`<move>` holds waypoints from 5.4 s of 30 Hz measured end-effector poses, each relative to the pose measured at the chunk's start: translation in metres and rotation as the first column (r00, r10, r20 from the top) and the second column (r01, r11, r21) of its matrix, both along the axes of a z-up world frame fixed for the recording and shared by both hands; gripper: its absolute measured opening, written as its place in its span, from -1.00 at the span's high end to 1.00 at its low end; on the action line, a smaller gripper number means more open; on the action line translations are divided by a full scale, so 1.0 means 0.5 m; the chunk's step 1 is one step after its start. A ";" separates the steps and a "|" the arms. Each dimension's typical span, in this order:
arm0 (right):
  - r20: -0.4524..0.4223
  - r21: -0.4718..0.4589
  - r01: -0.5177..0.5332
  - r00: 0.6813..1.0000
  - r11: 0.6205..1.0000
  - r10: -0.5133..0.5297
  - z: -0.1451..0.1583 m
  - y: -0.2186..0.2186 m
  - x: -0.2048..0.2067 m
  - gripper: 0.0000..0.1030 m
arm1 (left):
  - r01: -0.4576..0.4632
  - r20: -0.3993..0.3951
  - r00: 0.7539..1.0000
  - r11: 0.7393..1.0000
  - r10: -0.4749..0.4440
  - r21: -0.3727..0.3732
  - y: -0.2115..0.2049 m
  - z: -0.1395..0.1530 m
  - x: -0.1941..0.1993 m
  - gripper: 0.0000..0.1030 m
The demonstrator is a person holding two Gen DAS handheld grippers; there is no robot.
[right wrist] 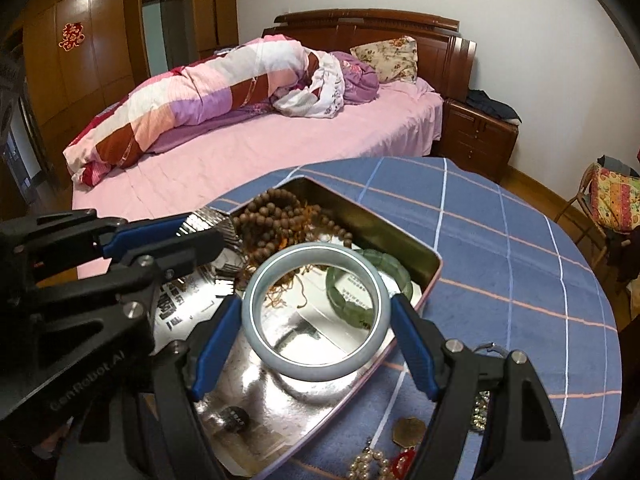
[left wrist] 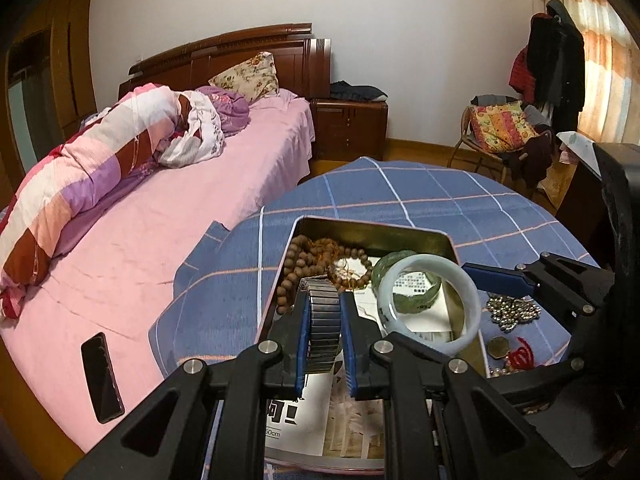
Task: Organize jewelry
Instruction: 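Lower the pale bangle into the tin with the right tool while the left tool lowers the watch, then move the left tool to the pearl necklace and grasp it, then lift the pearl necklace with the left tool while the right tool grasps the red tassel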
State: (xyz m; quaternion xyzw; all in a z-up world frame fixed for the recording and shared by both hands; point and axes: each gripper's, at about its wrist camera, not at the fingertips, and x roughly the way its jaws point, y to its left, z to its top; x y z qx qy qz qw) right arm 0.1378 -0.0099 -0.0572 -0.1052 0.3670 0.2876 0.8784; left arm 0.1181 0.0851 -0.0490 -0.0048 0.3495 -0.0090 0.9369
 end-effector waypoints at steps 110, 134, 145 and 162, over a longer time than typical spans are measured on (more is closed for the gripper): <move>-0.023 -0.013 0.309 0.951 0.951 -0.310 -0.068 -0.374 -0.123 -0.84 | 0.269 -0.173 0.948 0.963 -0.266 -0.004 -0.316 -0.084 -0.096 0.75; -0.042 -0.018 0.288 0.957 0.957 -0.288 -0.051 -0.333 -0.109 -0.66 | 0.231 -0.123 0.964 0.972 -0.234 -0.033 -0.270 -0.044 -0.110 0.19; -0.046 -0.006 0.310 0.949 0.951 -0.310 -0.051 -0.348 -0.105 -0.66 | 0.262 -0.167 0.950 0.964 -0.264 -0.033 -0.293 -0.086 -0.091 0.21; -0.066 -0.006 0.240 0.969 0.971 -0.240 -0.037 -0.299 -0.083 -0.50 | 0.244 0.022 0.970 0.969 -0.243 -0.044 -0.246 0.034 -0.144 0.90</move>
